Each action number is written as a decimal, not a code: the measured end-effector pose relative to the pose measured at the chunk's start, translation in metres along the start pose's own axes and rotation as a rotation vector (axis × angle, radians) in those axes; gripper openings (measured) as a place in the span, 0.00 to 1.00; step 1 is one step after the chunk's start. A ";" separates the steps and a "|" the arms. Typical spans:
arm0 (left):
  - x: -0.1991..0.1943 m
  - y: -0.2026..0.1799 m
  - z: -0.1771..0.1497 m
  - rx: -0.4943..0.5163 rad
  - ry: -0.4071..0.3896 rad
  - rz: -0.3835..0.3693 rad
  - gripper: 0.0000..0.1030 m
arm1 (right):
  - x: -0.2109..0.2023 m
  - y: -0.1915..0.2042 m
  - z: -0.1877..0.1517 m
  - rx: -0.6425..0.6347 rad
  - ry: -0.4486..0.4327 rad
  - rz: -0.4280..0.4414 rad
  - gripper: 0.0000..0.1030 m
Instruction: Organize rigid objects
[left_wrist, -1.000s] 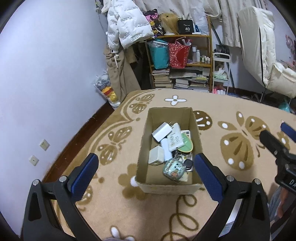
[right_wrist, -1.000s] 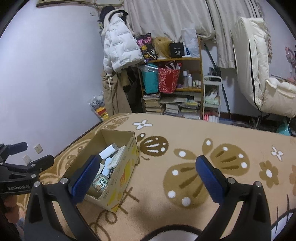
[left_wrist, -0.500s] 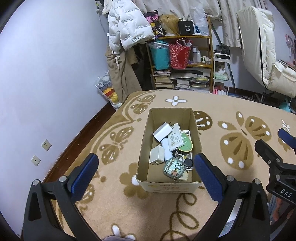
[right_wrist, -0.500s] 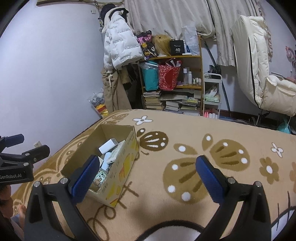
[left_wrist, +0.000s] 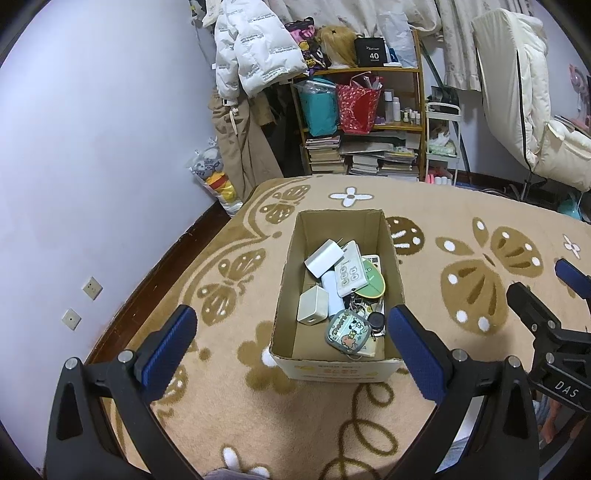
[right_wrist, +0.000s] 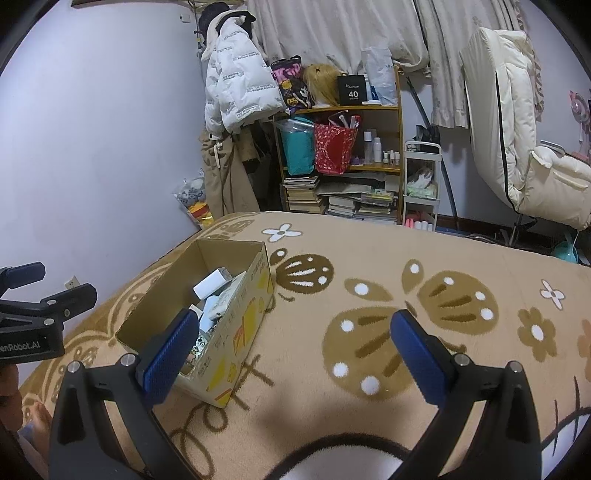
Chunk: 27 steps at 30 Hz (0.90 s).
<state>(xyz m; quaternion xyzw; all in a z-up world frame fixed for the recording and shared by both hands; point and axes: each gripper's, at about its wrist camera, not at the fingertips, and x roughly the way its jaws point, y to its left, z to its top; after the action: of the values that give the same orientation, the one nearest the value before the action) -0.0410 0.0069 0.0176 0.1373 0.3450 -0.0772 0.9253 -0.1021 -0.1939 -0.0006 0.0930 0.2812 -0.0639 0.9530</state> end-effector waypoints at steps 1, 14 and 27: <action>-0.001 -0.003 -0.001 0.002 0.001 -0.001 0.99 | 0.000 0.000 0.000 -0.001 0.000 -0.003 1.00; 0.001 -0.003 -0.003 0.008 0.008 -0.005 0.99 | 0.001 -0.002 -0.002 -0.001 -0.001 -0.004 1.00; 0.001 -0.002 -0.004 0.004 0.016 -0.012 0.99 | 0.002 -0.002 -0.002 -0.002 -0.002 -0.006 1.00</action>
<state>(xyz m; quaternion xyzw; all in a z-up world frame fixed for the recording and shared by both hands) -0.0427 0.0058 0.0135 0.1379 0.3531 -0.0825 0.9217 -0.1023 -0.1955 -0.0035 0.0912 0.2807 -0.0666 0.9531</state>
